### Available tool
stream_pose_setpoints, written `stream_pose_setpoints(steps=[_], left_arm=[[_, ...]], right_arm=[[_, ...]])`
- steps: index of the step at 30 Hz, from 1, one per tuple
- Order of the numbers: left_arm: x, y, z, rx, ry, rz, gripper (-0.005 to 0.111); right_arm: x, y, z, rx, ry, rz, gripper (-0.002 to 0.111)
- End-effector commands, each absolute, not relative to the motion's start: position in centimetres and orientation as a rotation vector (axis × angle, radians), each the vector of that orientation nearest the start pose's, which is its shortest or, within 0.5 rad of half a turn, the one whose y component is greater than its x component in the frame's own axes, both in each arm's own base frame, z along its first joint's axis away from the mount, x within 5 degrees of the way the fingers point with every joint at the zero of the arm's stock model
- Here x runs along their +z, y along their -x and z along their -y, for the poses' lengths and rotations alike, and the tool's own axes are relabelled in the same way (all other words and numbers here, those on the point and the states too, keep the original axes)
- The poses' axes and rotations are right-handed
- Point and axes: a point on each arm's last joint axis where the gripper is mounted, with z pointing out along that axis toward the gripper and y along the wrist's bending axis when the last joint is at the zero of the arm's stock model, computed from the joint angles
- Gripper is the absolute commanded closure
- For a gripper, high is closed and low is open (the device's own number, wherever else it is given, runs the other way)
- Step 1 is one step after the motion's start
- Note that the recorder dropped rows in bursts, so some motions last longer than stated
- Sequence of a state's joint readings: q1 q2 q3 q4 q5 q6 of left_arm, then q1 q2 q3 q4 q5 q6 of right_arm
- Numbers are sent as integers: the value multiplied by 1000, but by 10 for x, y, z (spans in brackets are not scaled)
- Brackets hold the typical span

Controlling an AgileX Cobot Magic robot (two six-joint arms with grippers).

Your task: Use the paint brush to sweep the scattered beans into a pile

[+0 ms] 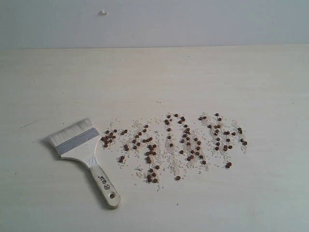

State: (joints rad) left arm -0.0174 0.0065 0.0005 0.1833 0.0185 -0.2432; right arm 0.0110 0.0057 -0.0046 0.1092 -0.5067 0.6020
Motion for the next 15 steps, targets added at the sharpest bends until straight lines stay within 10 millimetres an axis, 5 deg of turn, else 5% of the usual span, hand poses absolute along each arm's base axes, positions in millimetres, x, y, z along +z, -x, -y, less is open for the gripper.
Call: stream_pose_setpoints(steps=[1,10,15], left_arm=[[211,-56,1,-62,33,-1503,107],[211,-56,1,-62,33,-1503,107],[211,-56,1,-62,33,-1503,107]], right_arm=[[254,-42,3,606,-357,-952,108],[259,-40,-10,521,-139,-949,108],[274,-55,-9,509,-200,-1136,108]])
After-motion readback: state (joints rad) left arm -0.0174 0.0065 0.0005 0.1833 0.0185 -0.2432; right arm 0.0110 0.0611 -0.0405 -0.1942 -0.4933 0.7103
